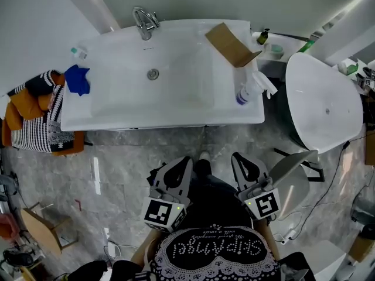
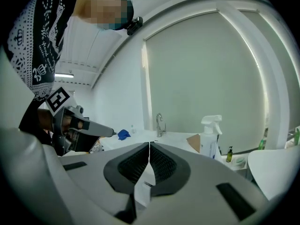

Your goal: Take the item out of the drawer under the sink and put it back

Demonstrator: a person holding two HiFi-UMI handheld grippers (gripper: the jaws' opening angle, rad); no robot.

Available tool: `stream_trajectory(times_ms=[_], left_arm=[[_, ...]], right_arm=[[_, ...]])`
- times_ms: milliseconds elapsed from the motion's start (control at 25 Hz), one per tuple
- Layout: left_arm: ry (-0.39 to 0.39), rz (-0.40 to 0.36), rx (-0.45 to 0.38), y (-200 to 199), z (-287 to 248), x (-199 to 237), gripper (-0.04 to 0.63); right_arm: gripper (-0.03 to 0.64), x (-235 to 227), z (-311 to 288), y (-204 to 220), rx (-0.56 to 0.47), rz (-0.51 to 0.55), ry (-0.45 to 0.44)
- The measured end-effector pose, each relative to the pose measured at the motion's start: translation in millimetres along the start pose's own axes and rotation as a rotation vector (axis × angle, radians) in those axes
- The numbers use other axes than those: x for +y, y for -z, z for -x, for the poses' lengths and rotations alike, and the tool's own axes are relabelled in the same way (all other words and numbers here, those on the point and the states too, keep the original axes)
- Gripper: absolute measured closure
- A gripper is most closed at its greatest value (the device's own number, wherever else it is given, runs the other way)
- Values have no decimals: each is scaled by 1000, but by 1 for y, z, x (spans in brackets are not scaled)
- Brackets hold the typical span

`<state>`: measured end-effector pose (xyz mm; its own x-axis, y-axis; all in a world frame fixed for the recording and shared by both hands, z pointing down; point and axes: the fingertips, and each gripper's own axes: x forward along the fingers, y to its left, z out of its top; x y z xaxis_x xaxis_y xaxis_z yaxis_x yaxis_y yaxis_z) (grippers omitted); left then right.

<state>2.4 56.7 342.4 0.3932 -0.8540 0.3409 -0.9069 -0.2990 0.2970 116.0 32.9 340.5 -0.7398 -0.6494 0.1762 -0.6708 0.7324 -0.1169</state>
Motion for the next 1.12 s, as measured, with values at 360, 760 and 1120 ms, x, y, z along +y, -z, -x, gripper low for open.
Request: stream_trajectory(times_ms=[360,760,1120], left_arm=[[-12,16,-38,-4,-17,-13,591],[-59,39,-46,-7,-17,-3,591],[-58,41,-33,-8,-17,2,591]], right_arm=[[597,-22,2,7,11,18,-11],[597,-25,-13,19,63,43,-49],[597,-17,-22,35,120,92,-77]])
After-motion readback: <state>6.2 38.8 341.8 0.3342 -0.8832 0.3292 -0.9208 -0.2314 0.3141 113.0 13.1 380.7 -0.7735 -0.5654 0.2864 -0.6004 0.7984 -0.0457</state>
